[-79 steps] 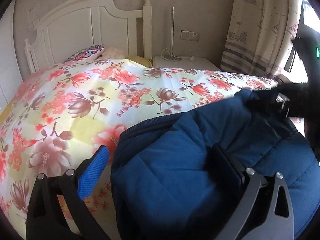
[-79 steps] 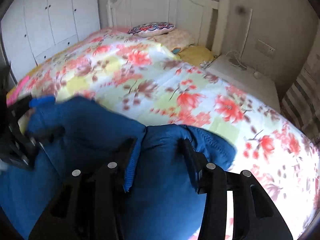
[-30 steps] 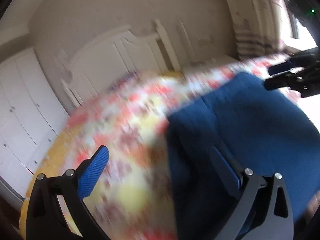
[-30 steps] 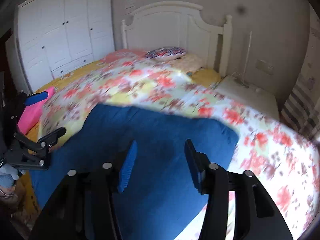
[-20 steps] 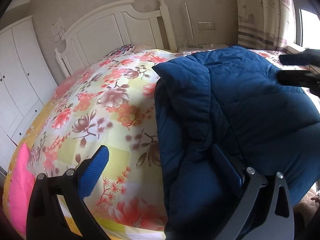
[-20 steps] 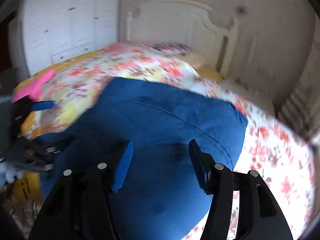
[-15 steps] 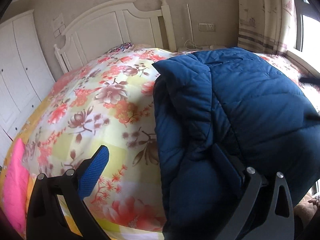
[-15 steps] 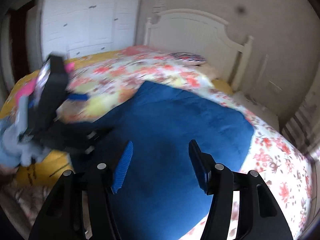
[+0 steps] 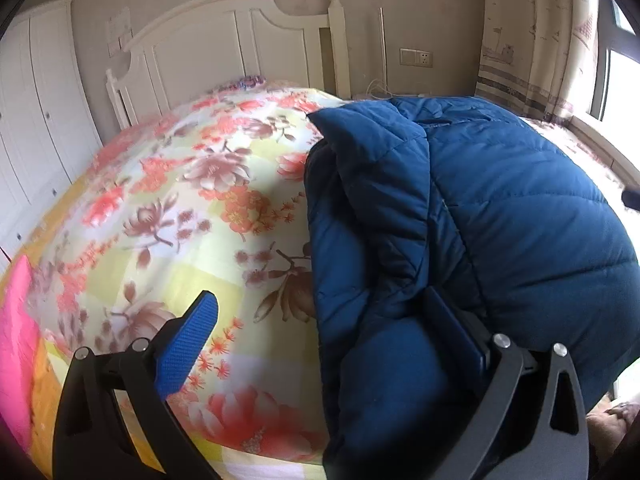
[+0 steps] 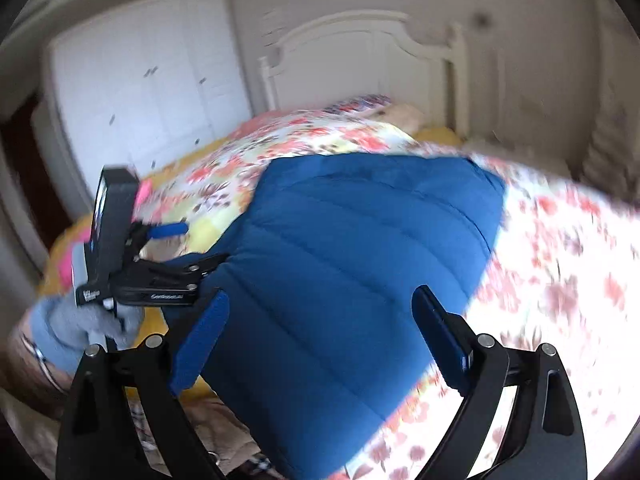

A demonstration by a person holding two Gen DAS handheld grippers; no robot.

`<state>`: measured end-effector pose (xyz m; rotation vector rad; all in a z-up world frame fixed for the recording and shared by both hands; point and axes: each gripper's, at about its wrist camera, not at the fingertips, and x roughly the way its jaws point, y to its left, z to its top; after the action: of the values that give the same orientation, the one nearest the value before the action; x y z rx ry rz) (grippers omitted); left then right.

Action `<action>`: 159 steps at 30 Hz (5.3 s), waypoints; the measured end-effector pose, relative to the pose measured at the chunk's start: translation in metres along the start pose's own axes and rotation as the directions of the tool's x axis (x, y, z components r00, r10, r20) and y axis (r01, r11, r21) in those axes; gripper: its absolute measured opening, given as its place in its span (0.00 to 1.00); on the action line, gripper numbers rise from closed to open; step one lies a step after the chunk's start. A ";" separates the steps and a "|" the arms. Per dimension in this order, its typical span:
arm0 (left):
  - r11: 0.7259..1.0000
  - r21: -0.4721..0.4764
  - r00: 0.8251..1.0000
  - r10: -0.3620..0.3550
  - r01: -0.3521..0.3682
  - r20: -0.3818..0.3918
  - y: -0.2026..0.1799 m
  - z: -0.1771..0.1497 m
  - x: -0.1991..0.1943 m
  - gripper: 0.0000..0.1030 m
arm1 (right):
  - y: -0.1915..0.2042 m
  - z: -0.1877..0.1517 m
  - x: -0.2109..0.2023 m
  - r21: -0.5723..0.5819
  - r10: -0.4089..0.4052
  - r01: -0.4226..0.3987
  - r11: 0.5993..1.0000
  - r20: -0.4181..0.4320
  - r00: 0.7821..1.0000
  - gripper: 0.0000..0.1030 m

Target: Fold large clothes

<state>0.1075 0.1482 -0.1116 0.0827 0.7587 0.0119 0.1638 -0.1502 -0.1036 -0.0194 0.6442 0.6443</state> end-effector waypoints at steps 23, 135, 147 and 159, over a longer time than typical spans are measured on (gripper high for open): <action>0.742 -0.389 0.774 -0.625 0.547 -0.105 0.066 0.015 0.053 0.98 | -0.066 -0.033 0.036 0.431 0.282 -0.217 0.876 -0.093 0.955 0.96; 0.999 0.038 0.924 -0.037 0.024 0.380 -0.195 0.031 -0.112 0.98 | -0.034 -0.071 -0.138 0.210 -0.636 0.600 0.772 0.269 0.723 0.85; 0.999 0.036 0.925 -0.037 0.025 0.378 -0.195 0.030 -0.112 0.98 | -0.028 -0.070 -0.139 0.187 -0.646 0.620 0.762 0.290 0.706 0.85; 0.999 0.037 0.927 -0.036 0.024 0.374 -0.196 0.027 -0.111 0.98 | -0.027 -0.070 -0.140 0.186 -0.646 0.620 0.762 0.293 0.705 0.85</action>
<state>0.0424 -0.0534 -0.0314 0.0998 0.3766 -0.0442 0.0543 -0.2643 -0.0857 -0.0576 0.2819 -0.0617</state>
